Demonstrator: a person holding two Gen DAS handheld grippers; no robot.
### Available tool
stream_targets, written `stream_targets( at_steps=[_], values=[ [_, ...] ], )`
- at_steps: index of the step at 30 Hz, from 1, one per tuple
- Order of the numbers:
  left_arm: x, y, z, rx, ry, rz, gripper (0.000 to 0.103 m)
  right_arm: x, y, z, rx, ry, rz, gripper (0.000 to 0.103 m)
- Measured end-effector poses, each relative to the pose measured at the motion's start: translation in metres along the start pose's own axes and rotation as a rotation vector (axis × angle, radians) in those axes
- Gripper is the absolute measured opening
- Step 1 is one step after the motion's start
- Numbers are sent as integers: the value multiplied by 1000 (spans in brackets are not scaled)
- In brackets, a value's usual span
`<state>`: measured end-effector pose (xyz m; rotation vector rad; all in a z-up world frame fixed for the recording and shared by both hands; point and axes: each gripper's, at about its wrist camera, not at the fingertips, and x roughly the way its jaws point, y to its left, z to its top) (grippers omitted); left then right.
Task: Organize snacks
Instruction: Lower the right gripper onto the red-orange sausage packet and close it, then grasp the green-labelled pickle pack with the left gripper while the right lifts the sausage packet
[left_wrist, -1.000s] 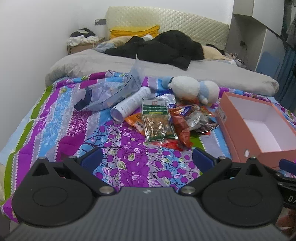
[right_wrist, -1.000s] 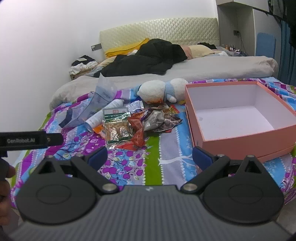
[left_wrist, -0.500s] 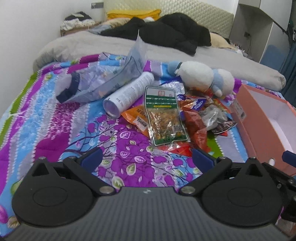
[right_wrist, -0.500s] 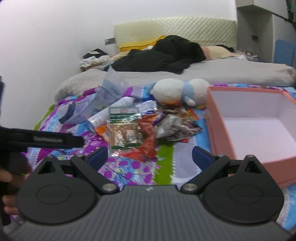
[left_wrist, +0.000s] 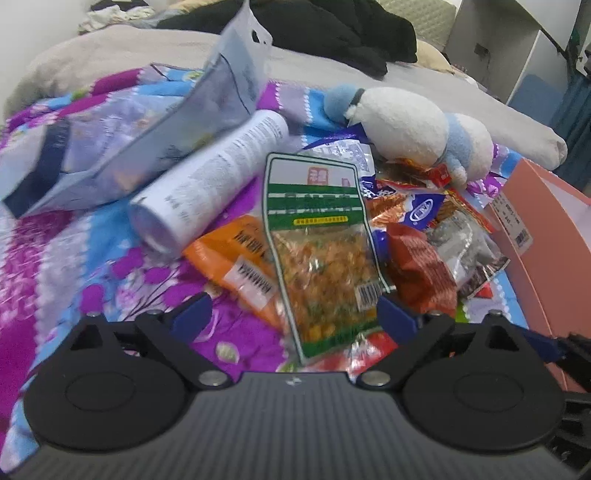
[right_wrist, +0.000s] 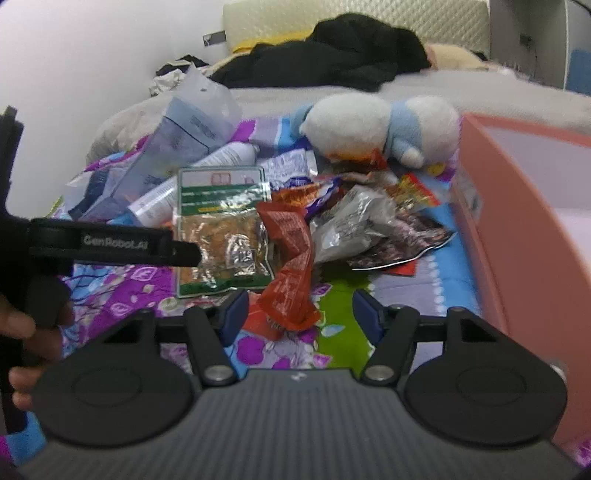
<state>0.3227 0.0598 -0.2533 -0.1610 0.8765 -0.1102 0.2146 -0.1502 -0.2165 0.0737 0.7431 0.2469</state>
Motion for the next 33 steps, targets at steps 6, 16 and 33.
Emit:
stream_targets(
  at_steps=[6, 16, 33],
  values=[
    [31, 0, 9, 4, 38, -12, 87, 36, -5, 6, -4, 23, 27, 63],
    [38, 1, 12, -16, 24, -12, 73, 60, -5, 6, 1, 58, 100, 38],
    [-13, -23, 1, 9, -10, 32, 4, -1, -15, -12, 37, 66, 14, 32]
  ],
)
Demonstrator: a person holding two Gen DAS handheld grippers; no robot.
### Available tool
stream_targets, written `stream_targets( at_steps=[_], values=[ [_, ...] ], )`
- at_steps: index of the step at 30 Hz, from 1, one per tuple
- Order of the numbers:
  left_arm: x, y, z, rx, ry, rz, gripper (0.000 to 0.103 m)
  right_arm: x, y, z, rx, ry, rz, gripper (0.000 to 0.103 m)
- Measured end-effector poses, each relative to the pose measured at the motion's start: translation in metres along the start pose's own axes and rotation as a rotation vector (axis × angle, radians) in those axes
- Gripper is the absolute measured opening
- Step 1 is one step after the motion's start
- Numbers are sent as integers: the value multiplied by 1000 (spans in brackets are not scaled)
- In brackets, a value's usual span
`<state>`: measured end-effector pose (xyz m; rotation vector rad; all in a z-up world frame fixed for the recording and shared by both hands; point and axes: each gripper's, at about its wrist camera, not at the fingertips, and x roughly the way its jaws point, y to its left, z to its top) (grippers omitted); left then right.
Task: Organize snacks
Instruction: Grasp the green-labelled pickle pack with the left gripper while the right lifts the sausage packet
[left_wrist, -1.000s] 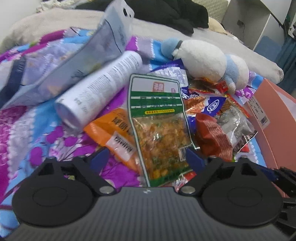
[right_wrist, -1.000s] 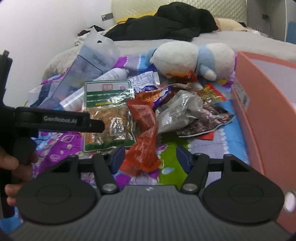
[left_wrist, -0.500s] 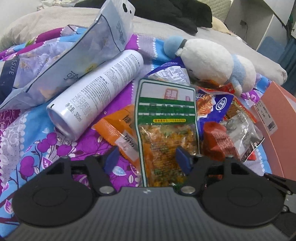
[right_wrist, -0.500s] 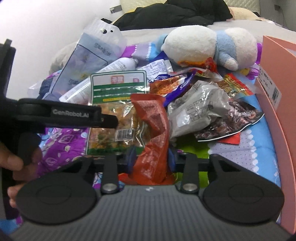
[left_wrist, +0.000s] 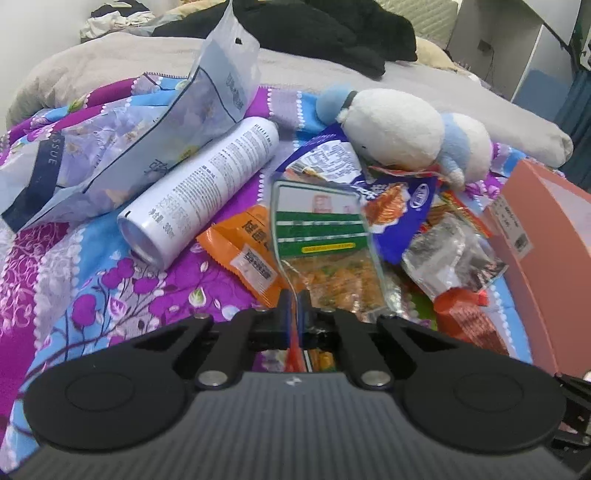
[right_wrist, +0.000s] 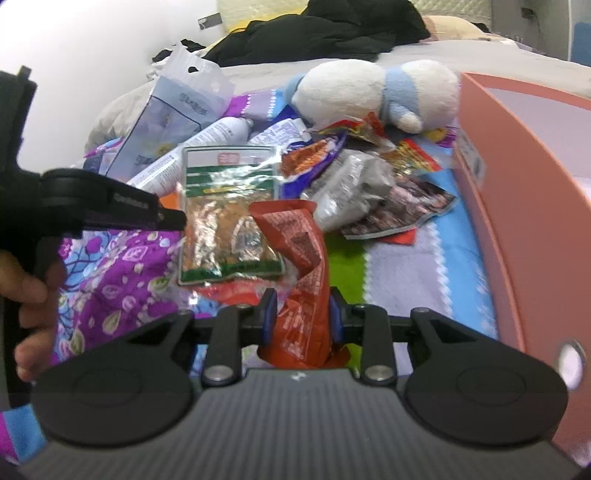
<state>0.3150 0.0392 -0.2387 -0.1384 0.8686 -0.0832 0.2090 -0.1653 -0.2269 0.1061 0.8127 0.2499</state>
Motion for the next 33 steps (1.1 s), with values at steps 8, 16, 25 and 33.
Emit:
stream_targets(
  at_steps=[8, 16, 25, 33],
  values=[
    [-43, 1, -22, -64, 10, -45, 4, -29, -8, -18, 10, 4, -42, 32],
    [-54, 8, -49, -107, 52, -86, 4, -38, -5, -38, -20, -1, -100, 32],
    [-40, 17, -59, -146, 74, -74, 23, -24, 0, -55, -65, 10, -114, 39],
    [-18, 38, -63, -313, 85, -186, 76, -10, 2, -46, -88, -10, -84, 35]
  ],
)
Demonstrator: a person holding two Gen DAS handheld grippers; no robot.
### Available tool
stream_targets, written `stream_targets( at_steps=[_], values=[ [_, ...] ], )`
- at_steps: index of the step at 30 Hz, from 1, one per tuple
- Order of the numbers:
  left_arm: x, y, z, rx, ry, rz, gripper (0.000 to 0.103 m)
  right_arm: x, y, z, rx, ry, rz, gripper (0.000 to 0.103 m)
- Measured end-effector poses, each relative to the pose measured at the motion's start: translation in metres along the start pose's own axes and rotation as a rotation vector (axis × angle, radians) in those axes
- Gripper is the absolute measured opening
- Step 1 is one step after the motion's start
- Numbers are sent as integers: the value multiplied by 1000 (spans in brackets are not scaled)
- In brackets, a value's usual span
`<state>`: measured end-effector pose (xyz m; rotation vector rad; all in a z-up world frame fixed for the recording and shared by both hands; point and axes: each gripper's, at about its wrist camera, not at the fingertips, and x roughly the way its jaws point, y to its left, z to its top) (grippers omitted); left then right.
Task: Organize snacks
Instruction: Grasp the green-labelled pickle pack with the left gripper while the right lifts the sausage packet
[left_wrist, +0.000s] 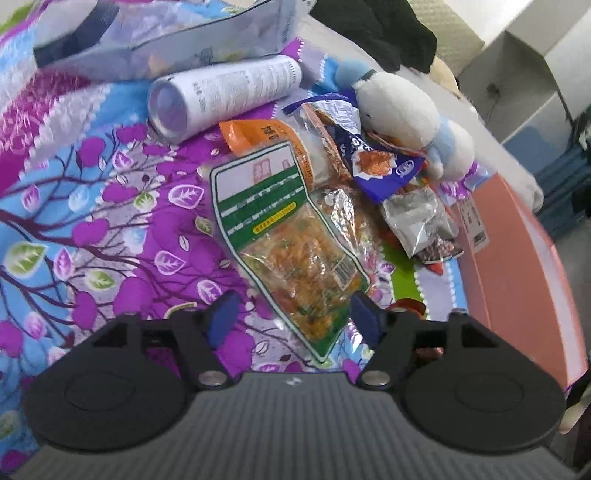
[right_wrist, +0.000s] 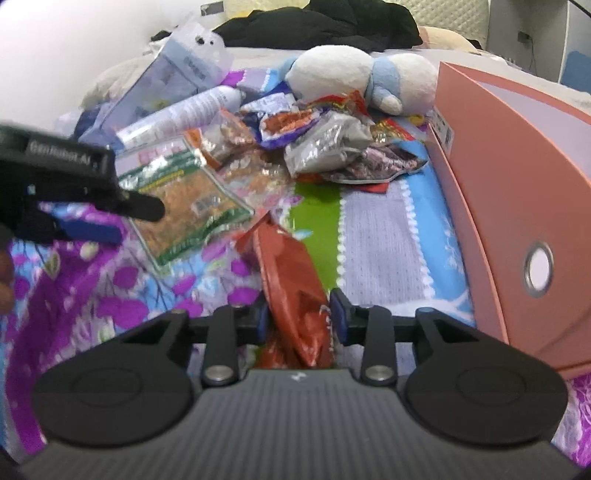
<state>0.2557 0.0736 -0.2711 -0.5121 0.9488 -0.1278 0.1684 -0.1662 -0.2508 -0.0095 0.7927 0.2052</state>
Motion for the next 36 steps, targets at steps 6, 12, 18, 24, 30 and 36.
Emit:
stream_targets(
  at_steps=[6, 12, 18, 24, 30, 36],
  values=[
    [3, 18, 6, -136, -26, -64, 77, 4, 1, 27, 48, -79, 27, 33],
    [2, 33, 11, -217, -40, -99, 77, 17, 5, 44, 94, -130, 27, 33],
    [1, 47, 11, -285, -75, -129, 77, 38, 20, 52, 25, -112, 63, 33],
    [6, 43, 16, -249, -103, -126, 76, 66, 43, 44, -129, -21, 36, 30],
    [17, 21, 20, -133, -122, -49, 61, 69, 42, 44, -140, -10, 56, 29],
    [25, 7, 18, -60, -147, 6, 29, 61, 40, 46, -81, 0, 68, 28]
  ],
)
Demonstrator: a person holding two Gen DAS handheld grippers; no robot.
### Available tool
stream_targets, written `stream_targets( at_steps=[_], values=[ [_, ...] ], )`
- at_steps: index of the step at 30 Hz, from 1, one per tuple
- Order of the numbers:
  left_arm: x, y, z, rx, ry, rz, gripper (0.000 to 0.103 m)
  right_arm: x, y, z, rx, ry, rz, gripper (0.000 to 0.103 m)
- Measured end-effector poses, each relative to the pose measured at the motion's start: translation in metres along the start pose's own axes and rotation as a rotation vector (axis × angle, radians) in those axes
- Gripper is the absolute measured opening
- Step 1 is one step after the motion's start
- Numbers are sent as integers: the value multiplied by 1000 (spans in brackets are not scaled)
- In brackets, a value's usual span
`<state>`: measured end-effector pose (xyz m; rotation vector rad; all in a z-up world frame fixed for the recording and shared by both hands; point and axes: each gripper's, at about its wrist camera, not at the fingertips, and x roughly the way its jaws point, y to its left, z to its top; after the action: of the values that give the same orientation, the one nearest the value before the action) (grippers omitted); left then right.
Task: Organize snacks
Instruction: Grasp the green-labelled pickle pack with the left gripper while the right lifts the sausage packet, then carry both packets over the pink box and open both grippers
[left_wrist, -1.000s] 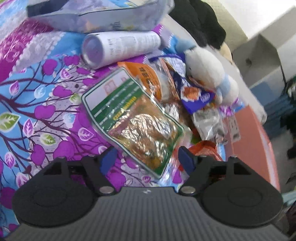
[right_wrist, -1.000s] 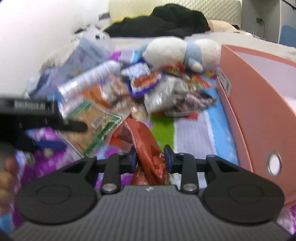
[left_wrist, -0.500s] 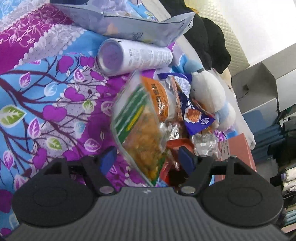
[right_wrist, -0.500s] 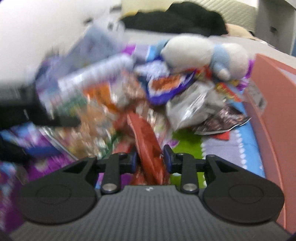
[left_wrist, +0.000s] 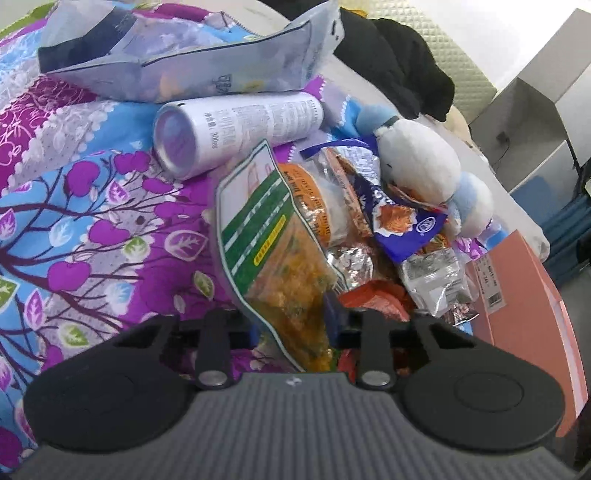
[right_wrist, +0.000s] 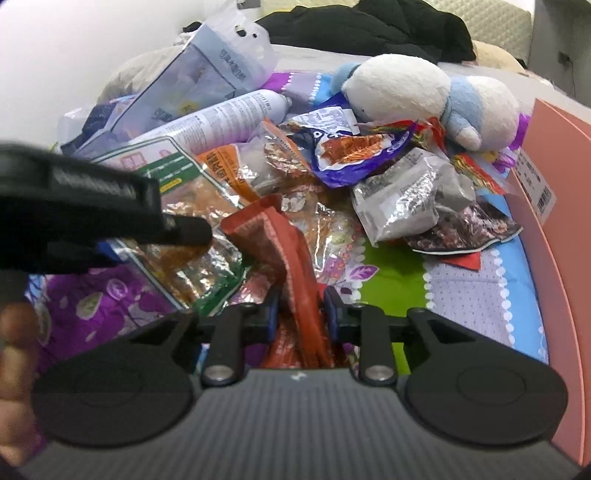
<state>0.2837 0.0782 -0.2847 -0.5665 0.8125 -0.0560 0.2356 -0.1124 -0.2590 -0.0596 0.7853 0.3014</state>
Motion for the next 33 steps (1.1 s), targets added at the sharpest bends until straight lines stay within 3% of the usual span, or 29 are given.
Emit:
stream_targets(
  at_steps=[2, 7, 12, 19, 25, 33],
  values=[
    [-3, -4, 0, 12, -10, -13, 20, -4, -1, 0, 25, 4, -4, 27],
    [-28, -22, 2, 77, -53, 3, 13, -28, -7, -2, 57, -8, -57, 27],
    [-59, -43, -2, 174, -69, 38, 13, -62, -19, -4, 76, -26, -93, 27],
    [-96, -62, -14, 234, -43, 77, 13, -107, -32, -16, 106, -38, -126, 27],
    [-113, -81, -17, 269, -8, 76, 13, -132, -41, -20, 143, -42, -135, 27],
    [-135, -119, 0, 300, -21, 36, 13, -164, -55, 3, 163, -101, -140, 27]
  ],
)
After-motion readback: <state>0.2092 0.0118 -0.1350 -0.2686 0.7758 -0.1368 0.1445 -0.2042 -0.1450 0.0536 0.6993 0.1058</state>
